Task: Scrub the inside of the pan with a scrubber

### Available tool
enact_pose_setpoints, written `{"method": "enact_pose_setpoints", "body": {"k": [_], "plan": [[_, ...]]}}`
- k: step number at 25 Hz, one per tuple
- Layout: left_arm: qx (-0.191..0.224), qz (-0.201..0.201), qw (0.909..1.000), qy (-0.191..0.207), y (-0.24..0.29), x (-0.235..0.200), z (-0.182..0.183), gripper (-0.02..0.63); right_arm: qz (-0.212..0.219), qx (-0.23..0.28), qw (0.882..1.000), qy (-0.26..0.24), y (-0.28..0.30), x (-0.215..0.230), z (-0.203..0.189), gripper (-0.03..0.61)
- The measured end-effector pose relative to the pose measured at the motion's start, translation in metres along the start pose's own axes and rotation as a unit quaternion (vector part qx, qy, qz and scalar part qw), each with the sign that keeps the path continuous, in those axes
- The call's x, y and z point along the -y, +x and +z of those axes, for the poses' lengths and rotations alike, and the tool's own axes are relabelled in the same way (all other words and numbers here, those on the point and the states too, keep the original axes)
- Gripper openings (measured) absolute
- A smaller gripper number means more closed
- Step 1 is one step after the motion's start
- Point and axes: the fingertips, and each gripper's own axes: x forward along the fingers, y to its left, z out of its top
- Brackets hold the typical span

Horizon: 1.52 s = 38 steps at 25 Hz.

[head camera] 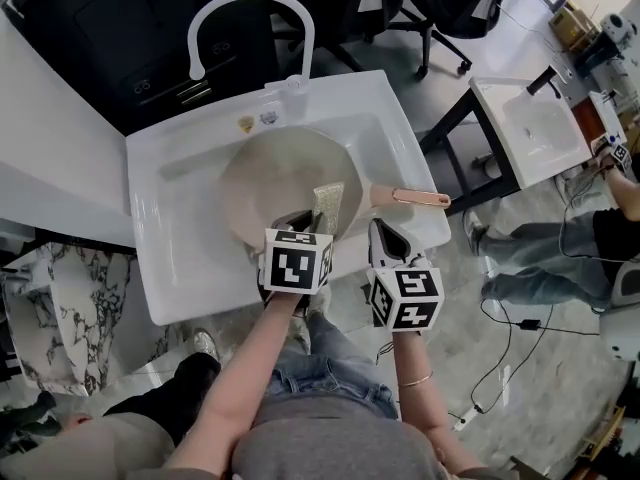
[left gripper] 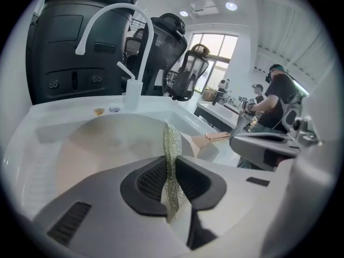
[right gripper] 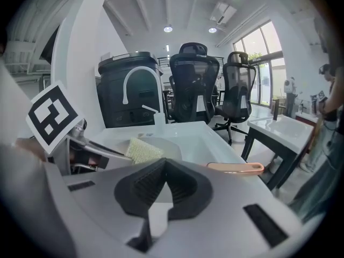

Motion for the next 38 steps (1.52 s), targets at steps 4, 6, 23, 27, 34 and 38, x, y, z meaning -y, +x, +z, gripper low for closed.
{"method": "enact_pose_setpoints", "body": {"k": [4, 6, 23, 27, 34, 38], "plan": [[-0.015, 0.016, 0.9995, 0.021, -0.008, -0.01, -0.011, 0.063, 0.019, -0.002, 1.0, -0.007, 0.006, -0.015, 0.0, 0.01], [-0.023, 0.026, 0.9988, 0.036, -0.013, -0.017, -0.014, 0.063, 0.029, -0.003, 0.999, -0.012, 0.01, -0.024, 0.001, 0.011], [-0.028, 0.11, 0.993, 0.035, -0.05, -0.112, -0.017, 0.061, 0.064, -0.016, 0.997, -0.035, 0.028, -0.06, 0.004, 0.011], [-0.028, 0.125, 0.9909, 0.042, -0.053, -0.128, -0.011, 0.062, 0.064, -0.019, 0.997, -0.035, 0.03, -0.06, 0.003, 0.01], [-0.032, 0.161, 0.9838, 0.072, -0.055, -0.15, -0.001, 0.061, 0.06, -0.02, 0.997, -0.035, 0.027, -0.055, 0.002, 0.011], [-0.032, 0.185, 0.9792, 0.078, -0.059, -0.165, 0.006, 0.061, 0.054, -0.017, 0.998, -0.03, 0.023, -0.046, 0.002, 0.01]]}}
